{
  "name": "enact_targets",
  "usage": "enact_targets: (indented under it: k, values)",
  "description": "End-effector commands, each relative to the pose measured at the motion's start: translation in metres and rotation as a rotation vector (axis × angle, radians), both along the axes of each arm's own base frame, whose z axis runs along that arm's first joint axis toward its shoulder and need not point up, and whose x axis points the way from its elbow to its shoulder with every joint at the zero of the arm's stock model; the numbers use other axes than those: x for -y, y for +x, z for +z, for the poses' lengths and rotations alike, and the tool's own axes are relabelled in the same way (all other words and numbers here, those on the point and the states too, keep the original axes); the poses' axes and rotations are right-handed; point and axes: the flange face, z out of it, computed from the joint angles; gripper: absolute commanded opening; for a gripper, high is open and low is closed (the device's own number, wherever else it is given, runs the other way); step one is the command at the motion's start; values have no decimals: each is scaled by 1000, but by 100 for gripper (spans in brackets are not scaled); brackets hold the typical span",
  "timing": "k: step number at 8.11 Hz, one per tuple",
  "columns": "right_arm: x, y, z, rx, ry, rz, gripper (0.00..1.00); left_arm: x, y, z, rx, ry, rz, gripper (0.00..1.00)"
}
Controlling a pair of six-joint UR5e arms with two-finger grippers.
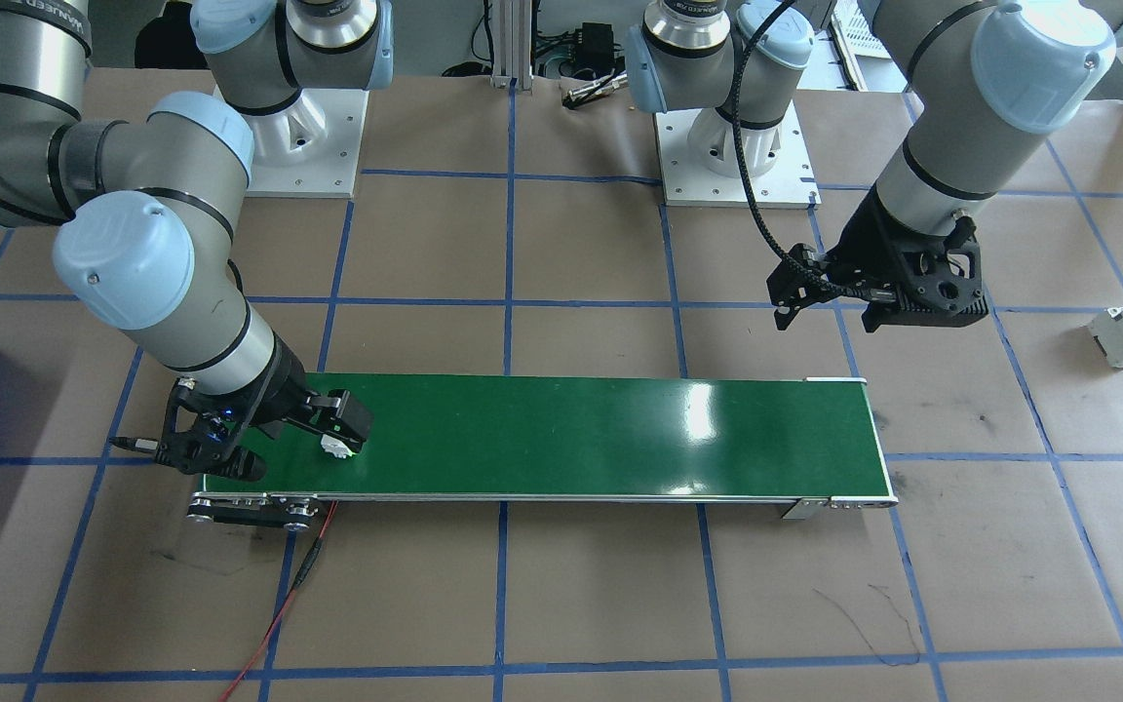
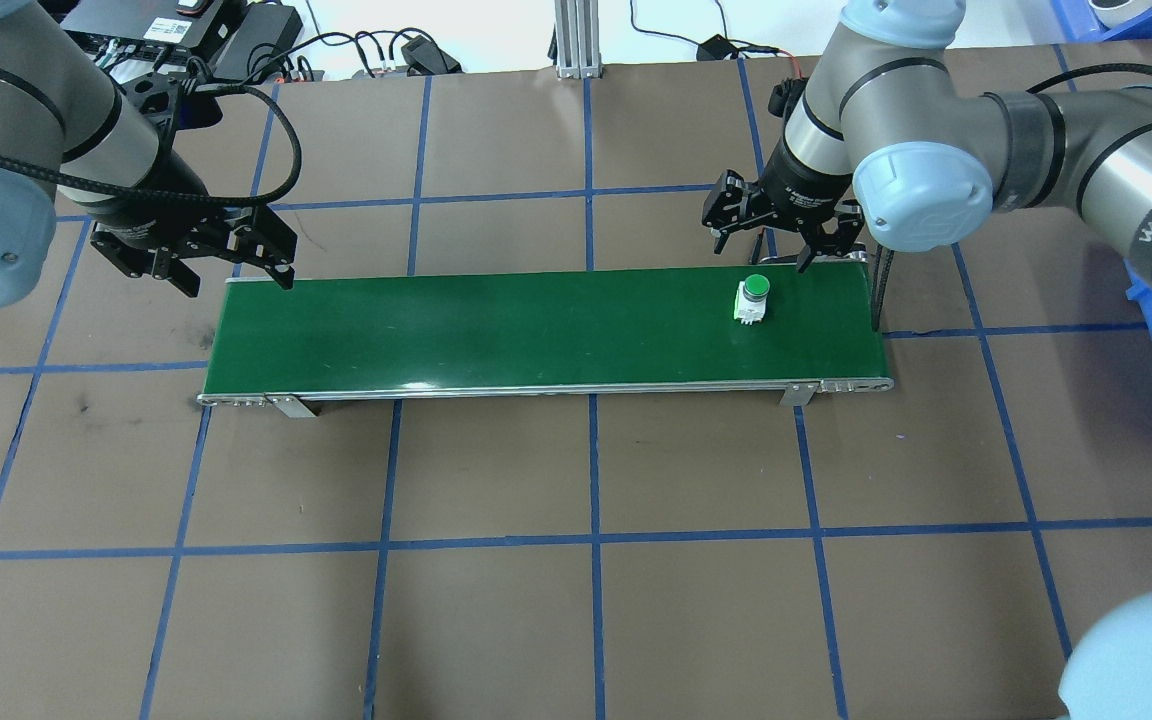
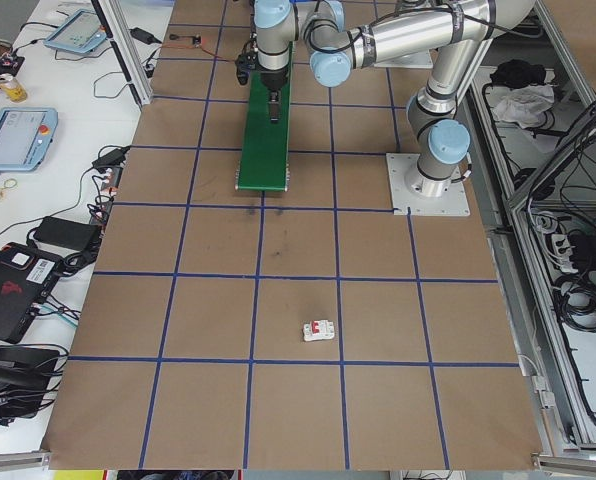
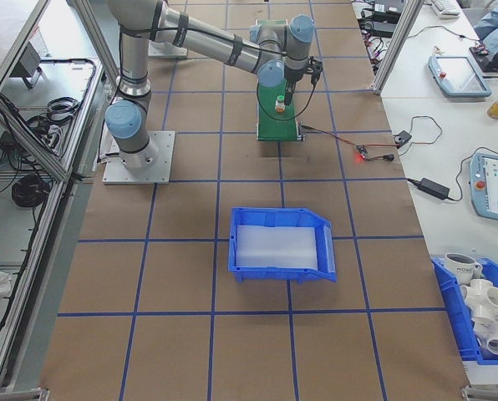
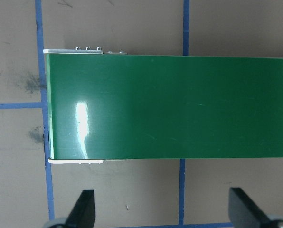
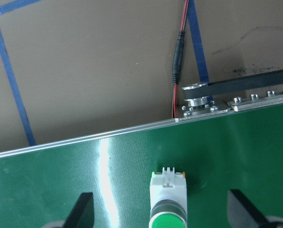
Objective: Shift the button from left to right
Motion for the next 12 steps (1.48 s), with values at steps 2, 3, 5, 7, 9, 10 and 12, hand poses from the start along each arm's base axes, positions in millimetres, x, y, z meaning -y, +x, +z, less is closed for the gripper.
enact_targets:
  k: [2, 3, 5, 7, 9, 10, 12]
  values:
    - [1, -18, -47, -123, 78, 88, 80, -3, -1, -10, -1, 22, -3, 100]
    - [0, -27, -50, -148, 87, 88, 65, 1, -1, -16, -7, 24, -4, 100]
    - [2, -53, -52, -145, 103, 98, 14, 3, 0, -24, -8, 44, -4, 100]
    - [16, -94, -32, -148, 57, 142, 7, 6, -1, -25, -13, 36, -10, 100]
    - [41, -155, 21, -204, 23, 240, 8, 7, -3, -19, -22, 1, -15, 100]
    - [44, -196, 45, -248, -4, 309, 8, 3, -2, -13, -12, -10, -15, 100]
    - [28, -269, 78, -281, -40, 469, 7, 9, -2, -24, -19, 9, -16, 100]
